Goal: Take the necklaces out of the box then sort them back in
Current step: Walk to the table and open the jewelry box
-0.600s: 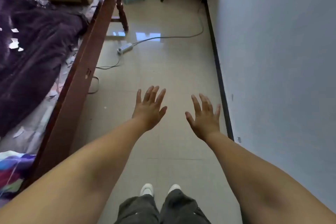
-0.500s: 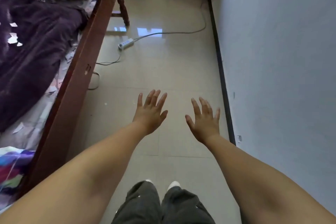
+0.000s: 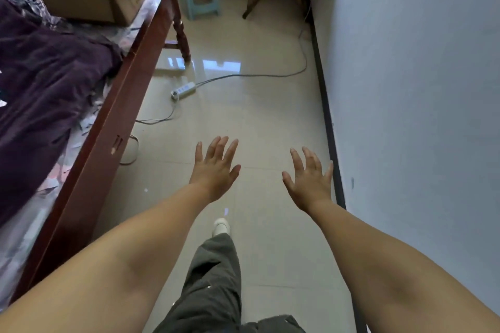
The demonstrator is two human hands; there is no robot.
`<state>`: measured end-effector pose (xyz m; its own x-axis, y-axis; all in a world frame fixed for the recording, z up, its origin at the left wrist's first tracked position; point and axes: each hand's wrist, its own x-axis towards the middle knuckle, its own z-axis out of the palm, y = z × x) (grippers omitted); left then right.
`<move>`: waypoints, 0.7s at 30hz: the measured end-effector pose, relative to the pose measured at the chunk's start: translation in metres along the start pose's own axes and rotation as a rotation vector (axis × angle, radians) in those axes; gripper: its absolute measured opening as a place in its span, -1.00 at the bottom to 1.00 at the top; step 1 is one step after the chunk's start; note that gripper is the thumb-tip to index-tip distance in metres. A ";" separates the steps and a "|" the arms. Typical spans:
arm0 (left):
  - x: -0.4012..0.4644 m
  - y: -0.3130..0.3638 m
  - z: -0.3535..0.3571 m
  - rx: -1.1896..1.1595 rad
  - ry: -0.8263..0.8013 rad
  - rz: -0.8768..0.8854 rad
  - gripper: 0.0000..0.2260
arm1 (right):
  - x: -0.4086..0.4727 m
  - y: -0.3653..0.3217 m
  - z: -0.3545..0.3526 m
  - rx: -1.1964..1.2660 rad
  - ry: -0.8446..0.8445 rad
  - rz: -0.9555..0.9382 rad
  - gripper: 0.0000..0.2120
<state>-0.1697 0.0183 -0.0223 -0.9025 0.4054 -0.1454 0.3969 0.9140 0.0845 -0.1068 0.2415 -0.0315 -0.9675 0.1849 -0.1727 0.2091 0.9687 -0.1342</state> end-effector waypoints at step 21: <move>0.453 -0.093 -0.096 0.056 -0.014 0.153 -0.46 | 0.444 -0.006 -0.101 0.023 0.052 0.097 -0.42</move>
<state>-0.6317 0.1151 -0.0019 -0.8286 0.5396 -0.1492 0.5384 0.8411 0.0519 -0.5523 0.3343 -0.0083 -0.9484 0.2870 -0.1349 0.3052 0.9416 -0.1422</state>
